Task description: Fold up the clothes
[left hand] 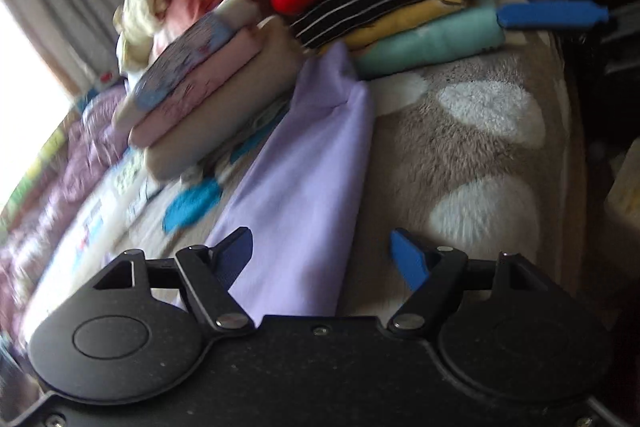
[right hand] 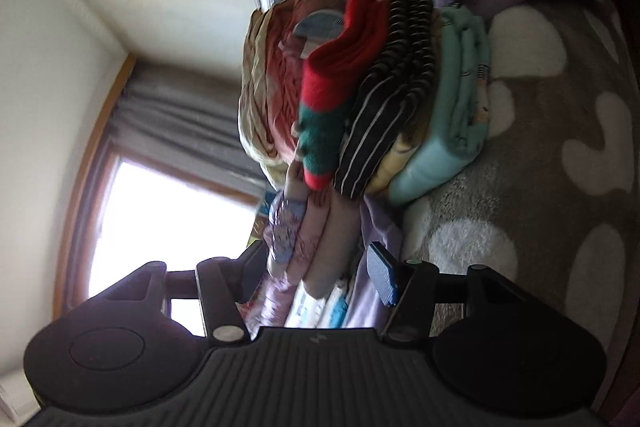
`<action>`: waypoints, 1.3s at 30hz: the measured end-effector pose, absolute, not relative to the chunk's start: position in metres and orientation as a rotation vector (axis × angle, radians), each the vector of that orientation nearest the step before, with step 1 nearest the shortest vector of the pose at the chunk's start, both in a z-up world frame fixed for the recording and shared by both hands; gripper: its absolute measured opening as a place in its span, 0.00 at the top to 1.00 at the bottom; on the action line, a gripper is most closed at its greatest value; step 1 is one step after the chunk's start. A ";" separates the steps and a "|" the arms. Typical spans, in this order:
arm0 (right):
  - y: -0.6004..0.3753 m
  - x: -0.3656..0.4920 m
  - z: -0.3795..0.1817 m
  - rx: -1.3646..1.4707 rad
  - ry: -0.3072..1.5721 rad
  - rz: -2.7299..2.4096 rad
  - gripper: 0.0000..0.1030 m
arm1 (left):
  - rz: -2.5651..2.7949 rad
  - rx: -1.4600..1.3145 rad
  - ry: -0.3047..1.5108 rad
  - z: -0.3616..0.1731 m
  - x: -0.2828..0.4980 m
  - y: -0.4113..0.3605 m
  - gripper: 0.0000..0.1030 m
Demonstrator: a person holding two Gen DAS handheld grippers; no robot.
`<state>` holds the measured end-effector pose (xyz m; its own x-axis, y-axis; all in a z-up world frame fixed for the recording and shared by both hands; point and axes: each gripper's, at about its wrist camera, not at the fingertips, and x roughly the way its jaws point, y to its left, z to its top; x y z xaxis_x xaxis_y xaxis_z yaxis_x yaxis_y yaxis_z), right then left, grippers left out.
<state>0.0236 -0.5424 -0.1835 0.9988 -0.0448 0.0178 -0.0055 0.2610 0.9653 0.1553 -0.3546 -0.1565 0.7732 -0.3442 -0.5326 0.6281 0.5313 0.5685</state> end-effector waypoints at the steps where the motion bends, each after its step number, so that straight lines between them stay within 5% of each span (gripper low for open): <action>1: -0.546 0.023 -0.187 1.333 -0.061 -0.021 0.44 | -0.593 0.848 0.365 -0.157 0.157 -0.362 0.26; 13: -0.574 0.015 -0.232 1.749 -0.332 0.104 0.36 | -0.513 1.097 0.213 -0.173 0.182 -0.446 0.29; 17: -0.576 0.018 -0.234 1.771 -0.367 0.126 0.35 | -0.482 1.136 0.216 -0.176 0.197 -0.469 0.38; 25: -0.577 0.020 -0.232 1.756 -0.360 0.138 0.35 | -0.356 1.160 0.229 -0.182 0.213 -0.490 0.41; 27: -0.577 0.018 -0.233 1.759 -0.377 0.136 0.35 | -0.326 1.147 0.248 -0.183 0.214 -0.492 0.67; 30: -0.578 0.016 -0.235 1.759 -0.401 0.136 0.35 | -0.349 1.153 0.265 -0.188 0.212 -0.495 0.88; 39: -0.579 0.007 -0.232 1.718 -0.448 0.147 0.31 | -0.429 0.968 0.297 -0.121 0.211 -0.457 0.94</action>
